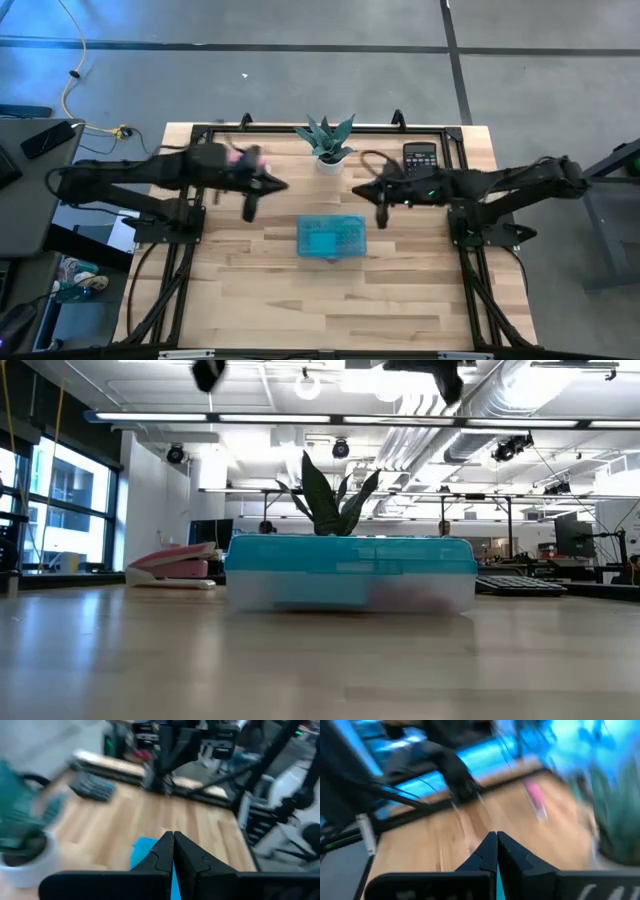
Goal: Pack school essentials
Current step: Return to Home Position
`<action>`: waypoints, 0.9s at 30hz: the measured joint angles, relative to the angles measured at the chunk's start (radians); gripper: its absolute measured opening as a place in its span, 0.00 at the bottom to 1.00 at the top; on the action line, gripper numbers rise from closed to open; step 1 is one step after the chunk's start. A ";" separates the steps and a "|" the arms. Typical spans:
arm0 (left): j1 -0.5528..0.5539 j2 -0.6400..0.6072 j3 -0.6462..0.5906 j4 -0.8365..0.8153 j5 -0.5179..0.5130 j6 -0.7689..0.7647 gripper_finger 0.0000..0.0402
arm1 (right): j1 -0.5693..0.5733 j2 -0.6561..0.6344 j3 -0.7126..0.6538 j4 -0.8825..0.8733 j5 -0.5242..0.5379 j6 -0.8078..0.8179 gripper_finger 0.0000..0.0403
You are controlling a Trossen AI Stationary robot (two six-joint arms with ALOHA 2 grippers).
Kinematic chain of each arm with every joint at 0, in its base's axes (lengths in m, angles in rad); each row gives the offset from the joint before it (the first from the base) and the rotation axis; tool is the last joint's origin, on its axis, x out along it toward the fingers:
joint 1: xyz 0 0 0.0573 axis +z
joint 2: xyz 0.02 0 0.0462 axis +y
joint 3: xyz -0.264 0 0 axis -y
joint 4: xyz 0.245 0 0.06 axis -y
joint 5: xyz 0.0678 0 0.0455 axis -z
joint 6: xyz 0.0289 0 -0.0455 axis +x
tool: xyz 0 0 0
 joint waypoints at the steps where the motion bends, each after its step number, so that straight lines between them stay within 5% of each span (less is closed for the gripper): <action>1: -0.013 -0.039 -0.001 -0.018 -0.041 0.015 0.00 | -0.016 -0.023 0.000 0.028 -0.036 -0.082 0.00; 5: -0.077 -0.189 -0.060 -0.054 -0.180 0.041 0.00 | -0.081 -0.110 0.000 0.101 -0.170 -0.336 0.00; 10: -0.149 -0.381 -0.204 -0.043 -0.289 -0.038 0.00 | -0.185 -0.257 0.001 -0.034 -0.185 -0.432 0.00; 15: -0.200 -0.561 -0.358 -0.005 -0.359 -0.118 0.00 | -0.277 -0.461 -0.083 -0.076 -0.206 -0.423 0.00; 27: -0.215 -0.854 -0.692 0.091 -0.423 -0.177 0.00 | -0.290 -0.826 -0.624 0.313 -0.206 -0.178 0.00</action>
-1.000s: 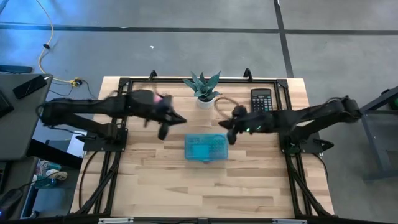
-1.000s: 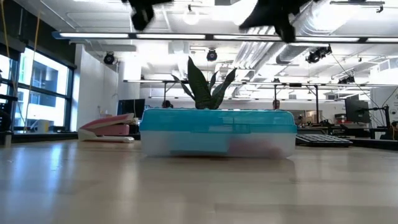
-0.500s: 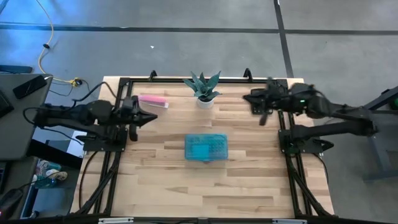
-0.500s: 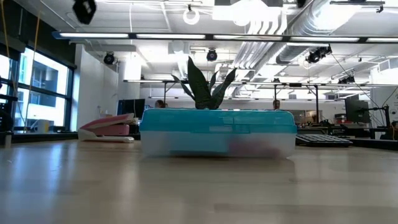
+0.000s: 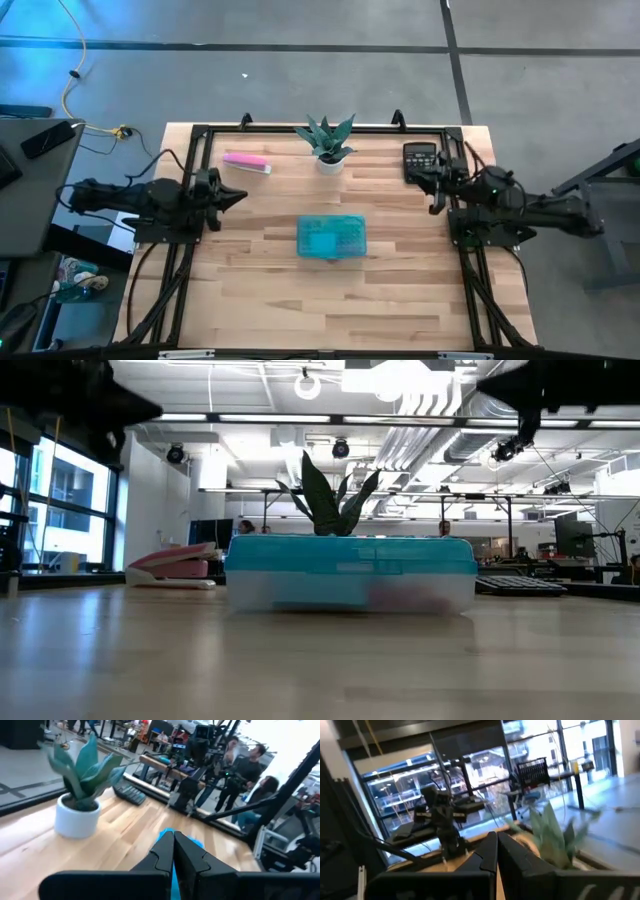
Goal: Pack school essentials
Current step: Return to Home Position
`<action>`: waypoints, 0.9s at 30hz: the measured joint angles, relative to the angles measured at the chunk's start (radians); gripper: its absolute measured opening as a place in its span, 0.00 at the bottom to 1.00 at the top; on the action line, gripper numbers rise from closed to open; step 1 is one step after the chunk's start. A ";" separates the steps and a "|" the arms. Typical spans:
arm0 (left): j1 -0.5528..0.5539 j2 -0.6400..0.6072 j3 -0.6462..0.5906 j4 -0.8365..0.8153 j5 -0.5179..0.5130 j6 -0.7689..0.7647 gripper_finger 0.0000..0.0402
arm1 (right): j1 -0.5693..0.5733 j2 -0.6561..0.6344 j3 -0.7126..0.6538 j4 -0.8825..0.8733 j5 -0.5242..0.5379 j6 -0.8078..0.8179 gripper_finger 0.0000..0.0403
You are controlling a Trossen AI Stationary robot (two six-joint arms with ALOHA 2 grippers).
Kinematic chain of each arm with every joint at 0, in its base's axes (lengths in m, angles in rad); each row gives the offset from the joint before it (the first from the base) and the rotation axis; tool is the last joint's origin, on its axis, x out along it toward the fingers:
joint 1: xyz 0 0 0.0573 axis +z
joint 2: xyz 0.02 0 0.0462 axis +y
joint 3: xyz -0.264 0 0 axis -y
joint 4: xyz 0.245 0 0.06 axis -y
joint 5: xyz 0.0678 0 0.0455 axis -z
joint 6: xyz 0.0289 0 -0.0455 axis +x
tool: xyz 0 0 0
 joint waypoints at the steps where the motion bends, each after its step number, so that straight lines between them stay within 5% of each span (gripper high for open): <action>1: 0.000 -0.013 -0.021 0.004 -0.003 0.000 0.00 | 0.000 -0.013 -0.027 0.005 0.006 0.013 0.00; 16: 0.000 -0.048 -0.194 0.051 -0.017 0.000 0.00 | 0.000 -0.086 -0.291 0.134 0.066 0.159 0.00; 27: 0.023 -0.047 -0.195 0.055 -0.009 0.026 0.00 | 0.000 -0.086 -0.294 0.094 0.085 0.151 0.00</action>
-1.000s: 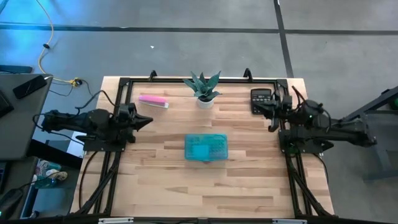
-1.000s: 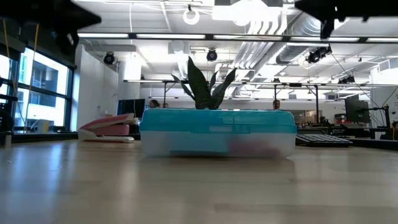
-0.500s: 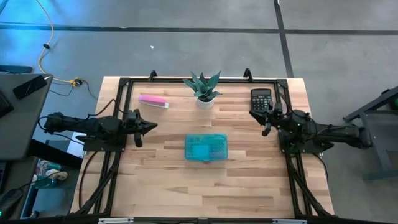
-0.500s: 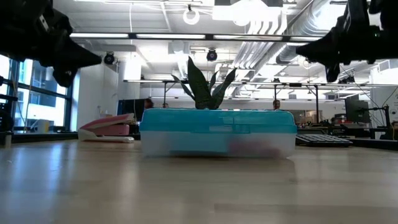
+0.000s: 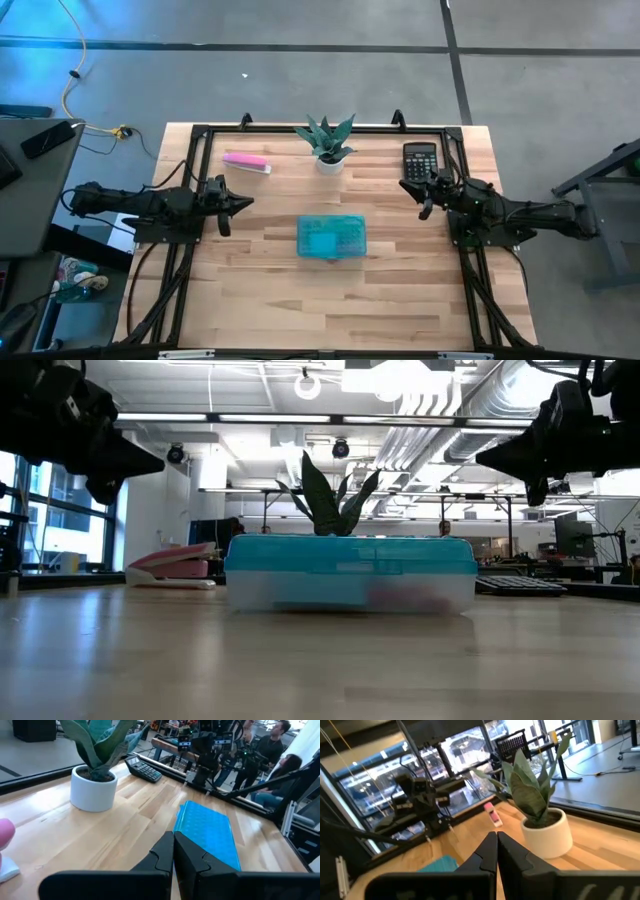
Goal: Pack school essentials
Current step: Return to Home Position
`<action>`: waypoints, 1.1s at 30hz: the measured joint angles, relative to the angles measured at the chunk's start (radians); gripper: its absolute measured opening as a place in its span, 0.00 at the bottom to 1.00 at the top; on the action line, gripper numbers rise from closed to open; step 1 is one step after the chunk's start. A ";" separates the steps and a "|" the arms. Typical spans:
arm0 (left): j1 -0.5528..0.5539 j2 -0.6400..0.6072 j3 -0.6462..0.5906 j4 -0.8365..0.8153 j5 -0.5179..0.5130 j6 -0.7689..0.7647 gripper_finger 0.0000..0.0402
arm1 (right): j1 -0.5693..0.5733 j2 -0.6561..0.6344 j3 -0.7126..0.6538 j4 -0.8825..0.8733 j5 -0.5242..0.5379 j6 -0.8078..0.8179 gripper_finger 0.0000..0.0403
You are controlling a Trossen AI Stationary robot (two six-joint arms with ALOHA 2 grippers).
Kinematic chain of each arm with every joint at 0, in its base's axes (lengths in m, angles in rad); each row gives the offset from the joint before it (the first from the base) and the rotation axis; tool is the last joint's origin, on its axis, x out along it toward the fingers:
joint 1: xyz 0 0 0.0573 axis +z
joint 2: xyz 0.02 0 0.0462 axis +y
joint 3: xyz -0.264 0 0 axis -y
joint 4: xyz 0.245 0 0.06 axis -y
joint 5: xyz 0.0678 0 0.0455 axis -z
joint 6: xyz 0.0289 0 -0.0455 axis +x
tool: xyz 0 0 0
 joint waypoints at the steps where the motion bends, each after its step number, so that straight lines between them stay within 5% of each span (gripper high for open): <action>1: 0.002 0.000 0.000 0.000 0.000 0.005 0.00 | 0.000 0.000 0.000 -0.011 0.000 -0.007 0.00; 33: 0.004 0.000 0.000 -0.001 0.003 0.011 0.00 | 0.000 0.000 0.000 -0.071 0.001 -0.015 0.00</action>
